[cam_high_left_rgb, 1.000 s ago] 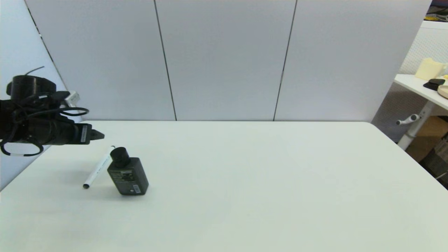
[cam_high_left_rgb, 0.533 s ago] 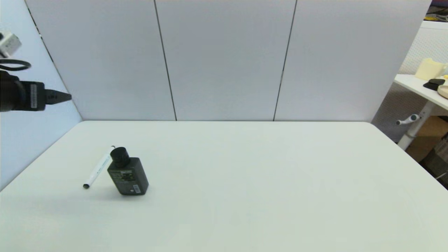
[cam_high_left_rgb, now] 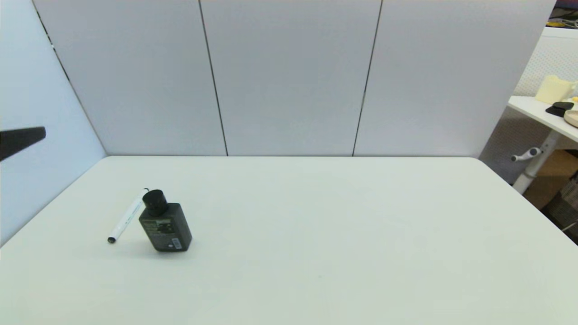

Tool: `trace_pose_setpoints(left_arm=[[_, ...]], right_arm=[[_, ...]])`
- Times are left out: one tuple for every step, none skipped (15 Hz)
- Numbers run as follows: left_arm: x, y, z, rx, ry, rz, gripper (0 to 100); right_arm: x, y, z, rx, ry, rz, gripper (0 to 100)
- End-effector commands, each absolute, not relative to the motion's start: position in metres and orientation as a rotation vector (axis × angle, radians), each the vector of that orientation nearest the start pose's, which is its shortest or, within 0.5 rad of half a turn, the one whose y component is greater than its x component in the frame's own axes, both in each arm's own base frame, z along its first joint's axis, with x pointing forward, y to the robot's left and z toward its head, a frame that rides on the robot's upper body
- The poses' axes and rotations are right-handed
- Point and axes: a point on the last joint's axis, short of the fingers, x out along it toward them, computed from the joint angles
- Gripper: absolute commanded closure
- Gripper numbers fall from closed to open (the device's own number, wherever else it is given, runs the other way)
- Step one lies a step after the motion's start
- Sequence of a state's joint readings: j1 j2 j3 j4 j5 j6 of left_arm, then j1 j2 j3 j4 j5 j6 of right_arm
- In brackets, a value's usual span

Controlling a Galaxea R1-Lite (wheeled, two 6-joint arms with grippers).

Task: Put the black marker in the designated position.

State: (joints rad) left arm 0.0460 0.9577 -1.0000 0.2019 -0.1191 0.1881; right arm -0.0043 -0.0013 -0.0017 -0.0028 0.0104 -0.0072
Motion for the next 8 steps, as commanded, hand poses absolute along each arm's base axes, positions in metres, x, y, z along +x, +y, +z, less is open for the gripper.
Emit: trace_pose_setpoints(left_arm=[[0.022, -0.004, 0.238, 0.188, 0.032, -0.182, 0], [0.013, -0.004, 0.222, 0.188, 0.025, -0.189, 0], [0.006, -0.003, 0.208, 0.193, 0.02, -0.19, 0], [0.0, -0.003, 0.198, 0.195, 0.017, -0.19, 0], [-0.005, -0.002, 0.192, 0.192, 0.007, -0.187, 0], [-0.01, -0.002, 0.185, 0.191, -0.004, -0.182, 0], [-0.013, -0.002, 0.178, 0.191, -0.009, -0.178, 0], [-0.016, -0.002, 0.171, 0.19, -0.013, -0.167, 0]], right_arm=[[-0.023, 0.0, 0.076, -0.008, -0.005, 0.006, 0], [-0.023, 0.0, 0.076, -0.008, -0.005, 0.006, 0], [-0.023, 0.0, 0.076, -0.008, -0.005, 0.006, 0], [-0.023, 0.0, 0.076, -0.008, -0.005, 0.006, 0], [-0.023, 0.0, 0.076, -0.008, -0.005, 0.006, 0], [-0.023, 0.0, 0.076, -0.008, -0.005, 0.006, 0], [-0.023, 0.0, 0.076, -0.008, -0.005, 0.006, 0], [-0.023, 0.0, 0.076, -0.008, -0.005, 0.006, 0]])
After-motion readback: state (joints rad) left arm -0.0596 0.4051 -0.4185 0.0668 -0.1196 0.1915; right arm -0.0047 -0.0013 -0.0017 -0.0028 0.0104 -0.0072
